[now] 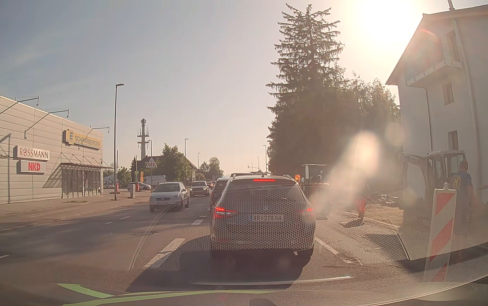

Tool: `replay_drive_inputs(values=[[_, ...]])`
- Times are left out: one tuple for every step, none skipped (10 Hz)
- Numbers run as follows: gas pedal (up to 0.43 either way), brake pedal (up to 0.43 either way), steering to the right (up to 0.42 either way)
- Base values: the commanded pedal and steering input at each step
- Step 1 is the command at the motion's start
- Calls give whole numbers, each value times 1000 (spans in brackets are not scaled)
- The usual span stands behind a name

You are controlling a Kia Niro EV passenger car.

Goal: Follow the waypoints while adhering to traffic rules and regulations

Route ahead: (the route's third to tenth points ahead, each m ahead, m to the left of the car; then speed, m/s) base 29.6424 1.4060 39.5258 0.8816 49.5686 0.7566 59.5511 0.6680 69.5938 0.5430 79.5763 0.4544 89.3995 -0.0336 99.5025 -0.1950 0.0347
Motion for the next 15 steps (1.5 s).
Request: replay_drive_inputs(values=[[0,280,1],[0,287,1],[0,287,1],[0,287,1],[0,287,1],[0,293,1],[0,293,1],[0,287,1],[0,293,1],[0,293,1],[0,293,1],[0,293,1],[0,293,1],[0,293,1],[0,299,1]])
